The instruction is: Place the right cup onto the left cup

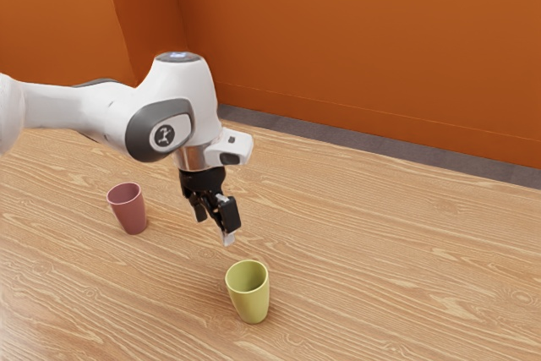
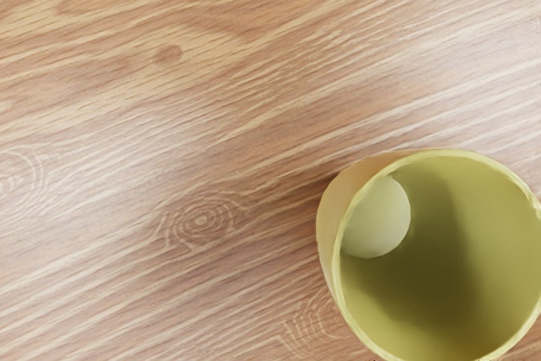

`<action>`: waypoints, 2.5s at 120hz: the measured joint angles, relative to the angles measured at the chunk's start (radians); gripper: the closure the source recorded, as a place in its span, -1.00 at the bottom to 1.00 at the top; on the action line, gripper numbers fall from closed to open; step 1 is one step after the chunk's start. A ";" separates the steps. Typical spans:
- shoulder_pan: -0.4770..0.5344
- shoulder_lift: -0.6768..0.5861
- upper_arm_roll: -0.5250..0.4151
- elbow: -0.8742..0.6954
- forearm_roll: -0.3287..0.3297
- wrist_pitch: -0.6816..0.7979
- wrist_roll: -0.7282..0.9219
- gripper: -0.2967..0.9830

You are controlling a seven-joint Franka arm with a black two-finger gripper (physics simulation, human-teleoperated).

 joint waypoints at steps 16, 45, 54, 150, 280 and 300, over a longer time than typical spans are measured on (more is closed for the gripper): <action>-0.020 0.029 -0.008 -0.025 -0.014 0.061 -0.012 -0.53; 0.016 0.102 -0.025 -0.027 -0.019 0.121 -0.027 -0.54; 0.019 0.124 -0.028 -0.045 -0.020 0.140 -0.031 -0.54; -0.008 0.153 -0.060 -0.072 -0.001 0.244 -0.044 0.64; 0.218 -0.136 0.204 0.139 0.111 -0.125 0.002 0.69; 0.220 -0.070 0.270 0.179 0.123 -0.120 0.028 0.69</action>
